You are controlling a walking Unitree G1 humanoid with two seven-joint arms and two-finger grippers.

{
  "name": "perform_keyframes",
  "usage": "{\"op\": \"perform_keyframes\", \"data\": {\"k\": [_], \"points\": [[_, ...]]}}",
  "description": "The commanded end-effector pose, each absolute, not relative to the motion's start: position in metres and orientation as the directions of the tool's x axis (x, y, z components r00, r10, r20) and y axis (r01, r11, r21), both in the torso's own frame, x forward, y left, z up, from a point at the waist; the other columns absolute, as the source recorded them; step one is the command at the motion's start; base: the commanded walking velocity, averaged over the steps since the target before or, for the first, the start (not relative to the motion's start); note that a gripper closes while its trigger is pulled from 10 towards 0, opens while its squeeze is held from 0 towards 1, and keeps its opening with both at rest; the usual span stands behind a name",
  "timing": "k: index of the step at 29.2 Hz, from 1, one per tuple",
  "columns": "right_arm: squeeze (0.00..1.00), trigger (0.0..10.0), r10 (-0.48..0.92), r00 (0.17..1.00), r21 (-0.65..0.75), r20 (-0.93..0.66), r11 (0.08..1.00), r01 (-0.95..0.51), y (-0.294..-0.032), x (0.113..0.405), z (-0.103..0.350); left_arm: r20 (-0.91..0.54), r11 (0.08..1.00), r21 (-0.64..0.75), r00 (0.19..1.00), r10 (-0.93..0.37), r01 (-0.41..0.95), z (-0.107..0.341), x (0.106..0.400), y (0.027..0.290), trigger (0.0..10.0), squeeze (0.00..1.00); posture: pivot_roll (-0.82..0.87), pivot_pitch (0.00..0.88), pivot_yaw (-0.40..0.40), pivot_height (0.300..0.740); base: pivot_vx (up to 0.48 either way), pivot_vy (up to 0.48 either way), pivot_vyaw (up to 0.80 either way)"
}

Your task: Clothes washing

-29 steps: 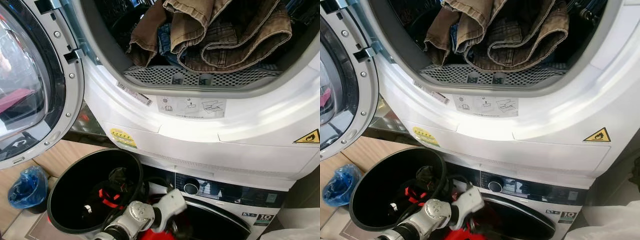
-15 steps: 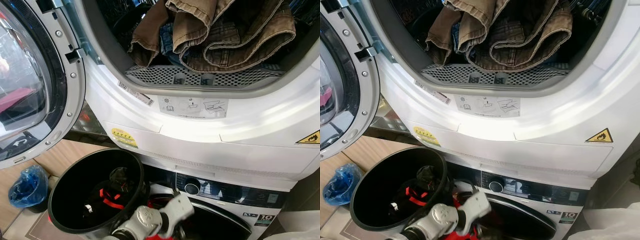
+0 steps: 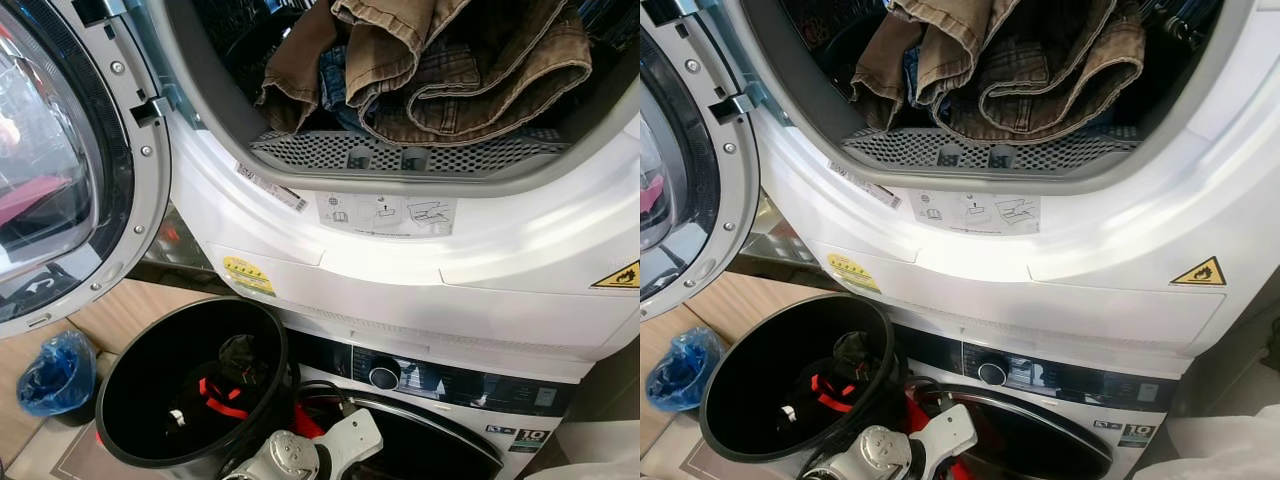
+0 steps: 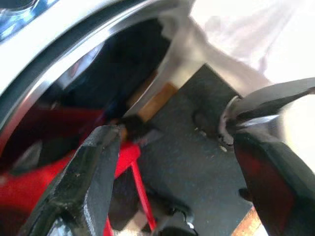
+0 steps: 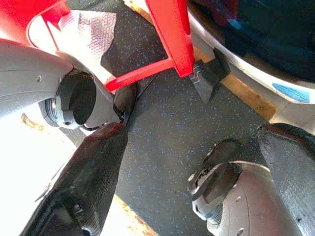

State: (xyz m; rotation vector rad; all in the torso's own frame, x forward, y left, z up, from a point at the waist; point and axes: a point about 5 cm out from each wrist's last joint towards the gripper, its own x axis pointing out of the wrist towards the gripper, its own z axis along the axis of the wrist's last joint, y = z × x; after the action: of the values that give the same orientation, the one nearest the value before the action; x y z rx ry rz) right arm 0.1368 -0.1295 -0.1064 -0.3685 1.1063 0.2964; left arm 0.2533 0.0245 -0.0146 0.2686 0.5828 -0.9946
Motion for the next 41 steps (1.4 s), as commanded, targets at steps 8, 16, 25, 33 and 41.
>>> {"op": "perform_keyframes", "data": {"k": [8, 16, 25, 33, 41], "points": [[0.0, 10.0, 0.004, 0.296, -0.12, -0.955, 0.909, -0.4, -0.139, 0.098, -0.118, -0.542, 0.683, -0.066, 0.549, -0.637, 0.728, -0.01, 0.267, 0.036, 10.0, 0.0, -0.11, 0.067, 0.188, 0.74, 0.0, 0.0, 0.0], [0.0, 10.0, 0.0, 0.297, -0.122, -0.955, 0.911, -0.393, -0.14, 0.097, -0.118, -0.586, 0.676, -0.203, 0.465, -0.663, 0.708, -0.022, 0.254, 0.036, 10.0, 0.0, -0.12, 0.076, 0.179, 0.74, 0.0, 0.0, 0.0], [0.0, 10.0, -0.007, 0.294, -0.129, -0.956, 0.909, -0.396, -0.145, 0.097, -0.119, -0.631, 0.537, -0.257, 0.281, -0.723, 0.804, -0.033, 0.23, 0.026, 10.0, 0.0, -0.12, 0.084, 0.174, 0.74, 0.0, 0.0, 0.0], [0.0, 10.0, -0.008, 0.296, -0.13, -0.955, 0.909, -0.395, -0.145, 0.097, -0.118, -0.738, 0.621, -0.139, 0.337, -0.584, 0.771, -0.043, 0.231, 0.043, 10.0, 0.0, -0.12, 0.088, 0.171, 0.74, 0.0, 0.0, 0.0], [0.0, 10.0, -0.01, 0.297, -0.129, -0.955, 0.915, -0.382, -0.144, 0.095, -0.119, -0.691, 0.637, -0.135, 0.389, -0.61, 0.759, -0.033, 0.244, 0.046, 10.0, 0.0, -0.15, 0.08, 0.176, 0.74, 0.0, 0.0, 0.0]]}}
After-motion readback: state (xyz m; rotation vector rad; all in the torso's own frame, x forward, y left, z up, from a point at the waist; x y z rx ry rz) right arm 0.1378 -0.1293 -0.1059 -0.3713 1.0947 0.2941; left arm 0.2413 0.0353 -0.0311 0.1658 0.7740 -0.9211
